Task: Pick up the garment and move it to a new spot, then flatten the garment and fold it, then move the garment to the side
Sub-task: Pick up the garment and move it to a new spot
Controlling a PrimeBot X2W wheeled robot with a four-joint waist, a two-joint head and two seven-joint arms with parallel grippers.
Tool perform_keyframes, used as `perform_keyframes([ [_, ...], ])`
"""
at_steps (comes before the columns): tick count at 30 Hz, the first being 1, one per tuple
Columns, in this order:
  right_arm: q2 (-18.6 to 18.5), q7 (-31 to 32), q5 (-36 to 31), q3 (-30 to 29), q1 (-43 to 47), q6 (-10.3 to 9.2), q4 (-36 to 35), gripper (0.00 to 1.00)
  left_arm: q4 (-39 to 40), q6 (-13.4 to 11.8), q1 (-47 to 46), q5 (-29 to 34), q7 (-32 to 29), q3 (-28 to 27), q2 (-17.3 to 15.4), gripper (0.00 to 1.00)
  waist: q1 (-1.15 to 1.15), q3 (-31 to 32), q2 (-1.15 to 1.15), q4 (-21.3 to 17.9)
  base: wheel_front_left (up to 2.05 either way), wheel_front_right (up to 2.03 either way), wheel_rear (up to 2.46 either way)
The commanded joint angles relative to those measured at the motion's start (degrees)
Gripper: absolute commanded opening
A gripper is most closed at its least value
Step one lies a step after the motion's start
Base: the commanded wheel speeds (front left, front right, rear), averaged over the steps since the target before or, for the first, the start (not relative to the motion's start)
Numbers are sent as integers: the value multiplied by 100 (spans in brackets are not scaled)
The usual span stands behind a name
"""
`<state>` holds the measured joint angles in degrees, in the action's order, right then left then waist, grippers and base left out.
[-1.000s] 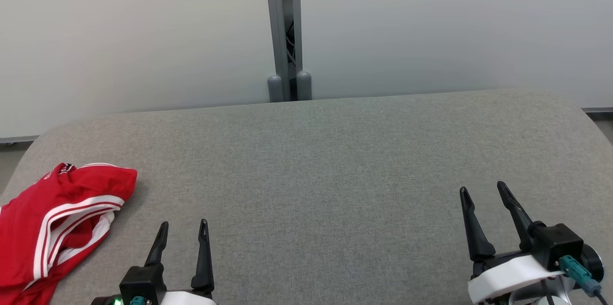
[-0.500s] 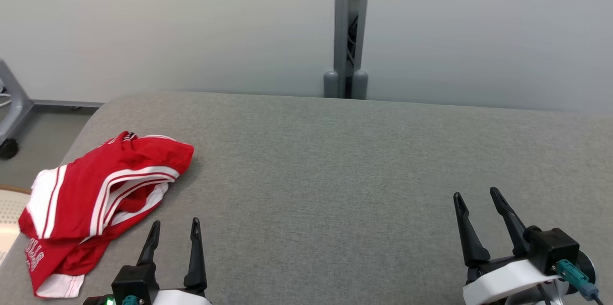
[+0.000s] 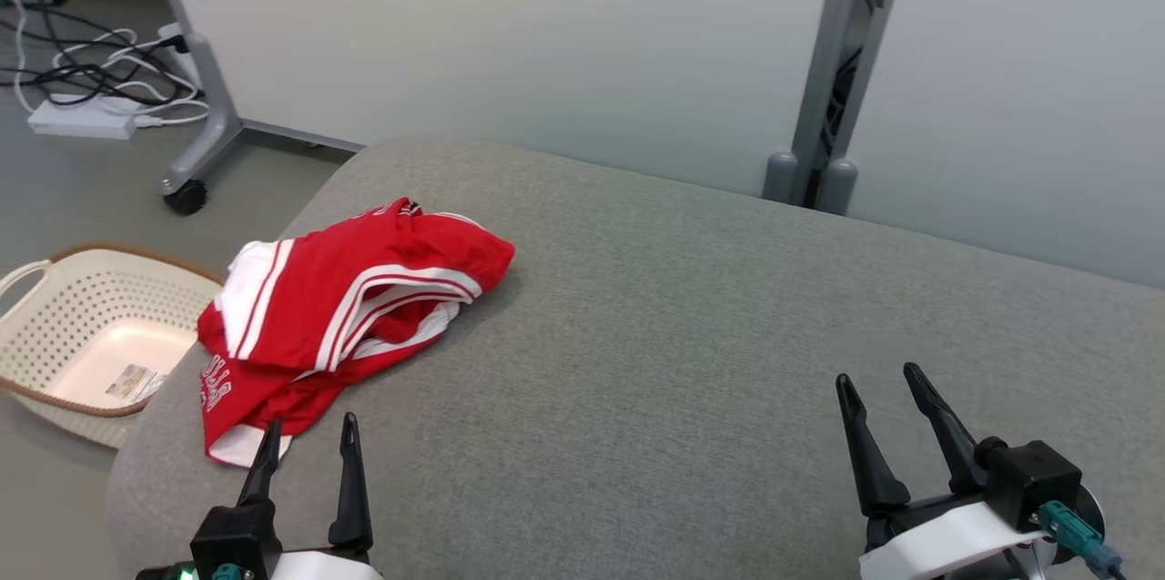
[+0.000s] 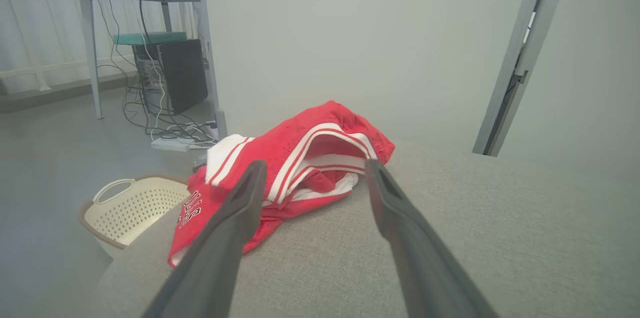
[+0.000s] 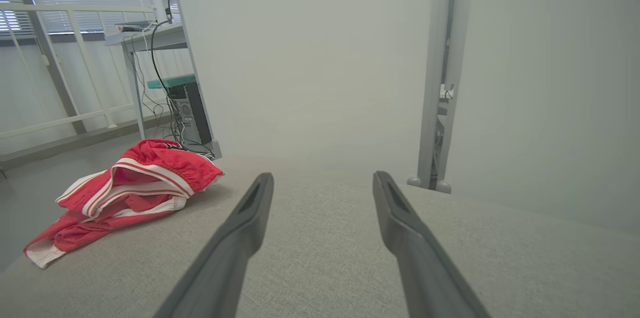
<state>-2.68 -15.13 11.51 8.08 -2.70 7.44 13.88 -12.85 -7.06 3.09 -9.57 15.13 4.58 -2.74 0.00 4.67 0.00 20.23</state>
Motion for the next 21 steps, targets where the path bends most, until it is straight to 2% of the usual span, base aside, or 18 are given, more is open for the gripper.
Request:
perform_keyframes([
  [1,-38,-2,40,10,44,8,-12,100,13,34,22,44,6,-41,-28,100,0,23,0,270,0,0,0],
  [4,-39,-3,66,5,49,8,-19,100,11,52,27,58,6,-71,-28,100,0,34,0,492,0,0,0],
  [8,-40,-2,37,119,-107,8,25,100,97,-14,-10,-23,5,-143,-24,100,0,-64,0,598,0,0,0],
  [21,-39,-2,99,236,-241,8,140,100,177,-52,-39,-60,5,-193,-27,100,0,-128,0,642,0,0,0],
])
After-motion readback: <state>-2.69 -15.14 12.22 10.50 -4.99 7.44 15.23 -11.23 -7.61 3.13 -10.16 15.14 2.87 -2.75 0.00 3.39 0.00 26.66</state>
